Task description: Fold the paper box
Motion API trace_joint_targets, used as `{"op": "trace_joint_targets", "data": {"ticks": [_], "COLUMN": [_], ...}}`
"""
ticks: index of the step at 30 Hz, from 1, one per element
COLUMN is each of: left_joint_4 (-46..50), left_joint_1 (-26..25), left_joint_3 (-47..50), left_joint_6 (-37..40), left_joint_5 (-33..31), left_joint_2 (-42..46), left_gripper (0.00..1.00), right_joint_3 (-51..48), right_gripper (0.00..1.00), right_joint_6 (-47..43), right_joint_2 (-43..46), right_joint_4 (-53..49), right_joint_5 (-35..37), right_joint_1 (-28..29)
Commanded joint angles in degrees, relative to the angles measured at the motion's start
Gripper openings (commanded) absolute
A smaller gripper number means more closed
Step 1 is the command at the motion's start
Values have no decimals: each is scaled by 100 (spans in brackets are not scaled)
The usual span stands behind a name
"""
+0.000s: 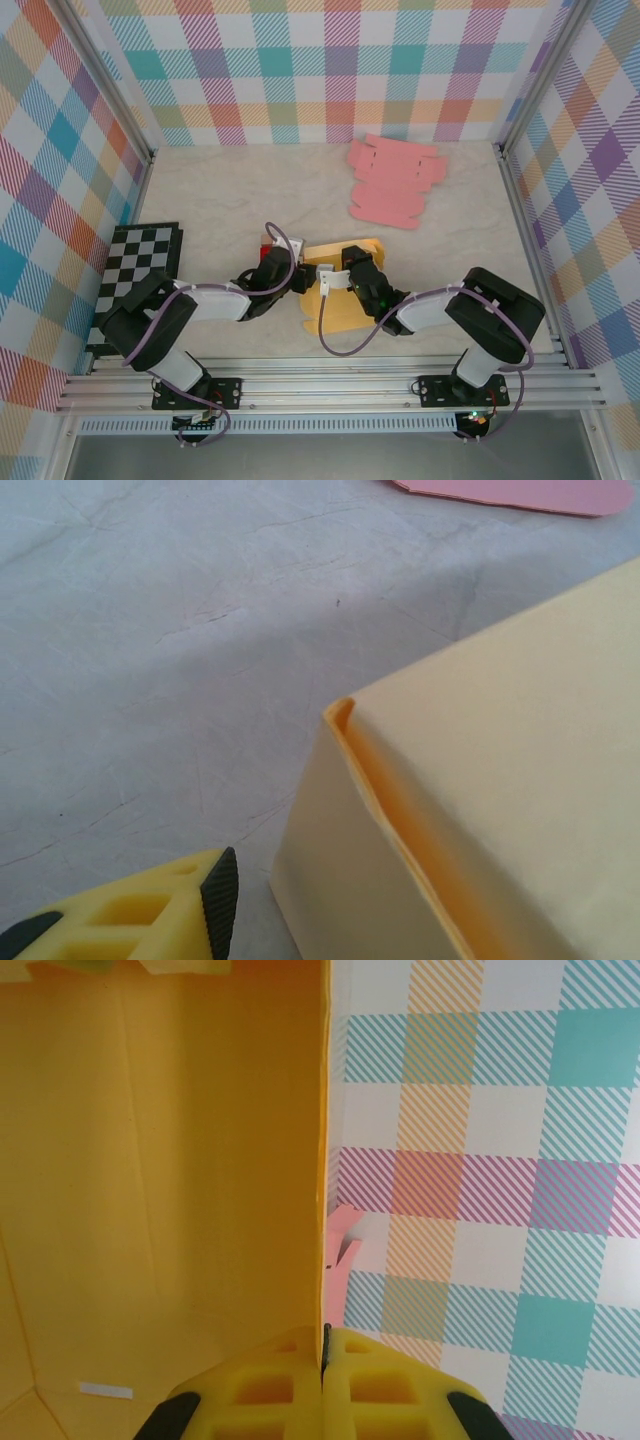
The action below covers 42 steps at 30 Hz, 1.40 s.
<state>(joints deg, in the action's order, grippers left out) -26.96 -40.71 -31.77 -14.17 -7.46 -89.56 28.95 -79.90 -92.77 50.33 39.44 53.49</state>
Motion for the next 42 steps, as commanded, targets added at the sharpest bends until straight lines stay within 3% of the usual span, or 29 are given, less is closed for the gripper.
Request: {"op": "trace_joint_targets", "data": {"ticks": [1, 8, 15, 22, 30, 33, 36, 42], "left_joint_4": [288, 694, 1057, 702, 195, 41, -156, -417], "left_joint_1": [-25, -25, -25, -20, -20, -25, -34, -59], "left_joint_3": [-173, -240, -358, -186, 39, 73, 125, 146], "left_joint_6": [-94, -105, -99, 313, 551, 621, 745, 1076], "left_joint_5": [-704, -1353, -1873, -1715, -1515, -1496, -1503, -1534], "left_joint_2": [-109, -204, -338, -361, -378, -382, -387, -487], "left_gripper": [44, 23, 15, 13, 12, 11, 11, 11], "right_joint_3": [-34, 44, 246, 555, 1168, 1801, 2494, 3054], "right_gripper": [0, 0, 0, 25, 51, 56, 57, 57], "right_joint_6": [291, 456, 974, 2609, 4560, 5425, 6221, 6697], "right_joint_2": [199, 317, 591, 1581, 2821, 2701, 2161, 1117], "right_joint_4": [-428, -681, -1256, -3027, -5127, -5822, -6271, -6491], "right_joint_5": [-21, 15, 41, -863, -2792, -3229, -3201, -3489], "right_joint_1": [67, 65, 69, -241, -840, -1026, -1159, -1269]}}
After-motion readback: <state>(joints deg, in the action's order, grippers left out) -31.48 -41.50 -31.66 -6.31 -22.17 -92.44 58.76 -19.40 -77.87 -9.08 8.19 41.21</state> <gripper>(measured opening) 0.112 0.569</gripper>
